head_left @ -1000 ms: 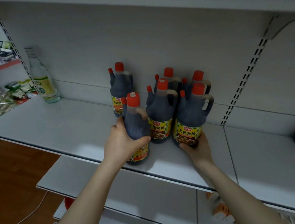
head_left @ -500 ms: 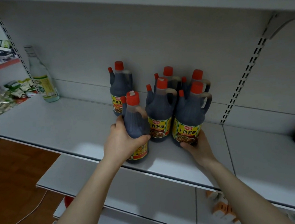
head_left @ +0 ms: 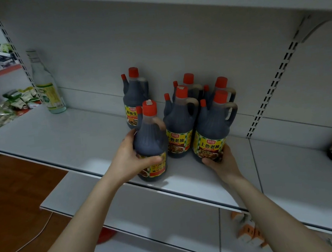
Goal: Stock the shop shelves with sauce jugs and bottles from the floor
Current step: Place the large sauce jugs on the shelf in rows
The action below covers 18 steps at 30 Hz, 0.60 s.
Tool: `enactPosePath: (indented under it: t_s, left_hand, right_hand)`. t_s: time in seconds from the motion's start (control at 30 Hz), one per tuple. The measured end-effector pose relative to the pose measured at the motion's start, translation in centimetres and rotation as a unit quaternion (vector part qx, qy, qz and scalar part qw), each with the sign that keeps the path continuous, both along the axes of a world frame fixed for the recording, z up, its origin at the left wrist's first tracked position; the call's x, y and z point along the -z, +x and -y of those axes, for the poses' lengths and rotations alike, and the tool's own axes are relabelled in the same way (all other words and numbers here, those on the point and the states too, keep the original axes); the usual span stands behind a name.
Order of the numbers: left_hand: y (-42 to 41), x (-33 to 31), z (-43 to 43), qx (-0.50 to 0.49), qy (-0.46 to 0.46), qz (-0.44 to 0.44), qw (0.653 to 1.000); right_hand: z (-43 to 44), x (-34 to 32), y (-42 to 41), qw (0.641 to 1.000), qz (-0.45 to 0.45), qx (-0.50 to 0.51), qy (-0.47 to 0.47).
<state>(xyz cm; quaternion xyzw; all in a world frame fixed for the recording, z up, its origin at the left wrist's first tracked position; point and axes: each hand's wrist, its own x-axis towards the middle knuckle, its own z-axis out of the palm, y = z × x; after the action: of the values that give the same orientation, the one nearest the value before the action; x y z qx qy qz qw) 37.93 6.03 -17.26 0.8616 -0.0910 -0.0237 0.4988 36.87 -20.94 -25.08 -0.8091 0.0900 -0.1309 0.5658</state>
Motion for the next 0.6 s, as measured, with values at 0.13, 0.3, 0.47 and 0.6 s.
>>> enactPosePath:
  t_s: [0.13, 0.3, 0.47, 0.6]
  left_hand:
    - [-0.4, 1.9, -1.0, 0.018, -0.034, -0.042, 0.998]
    - [-0.4, 3.1, -0.2, -0.021, -0.061, -0.027, 0.998]
    - [-1.3, 3.6, 2.0, -0.043, -0.074, 0.006, 0.996]
    - [-1.6, 4.2, 4.0, -0.037, -0.078, 0.032, 0.996]
  right_hand:
    - [0.0, -0.1, -1.8, 0.994, -0.094, 0.023, -0.056]
    - [1.4, 1.3, -5.4, 0.884, -0.222, 0.026, -0.410]
    - [1.3, 2.0, -6.4, 0.872, -0.209, 0.043, -0.441]
    - [1.2, 2.1, -6.4, 0.873, -0.202, 0.057, -0.440]
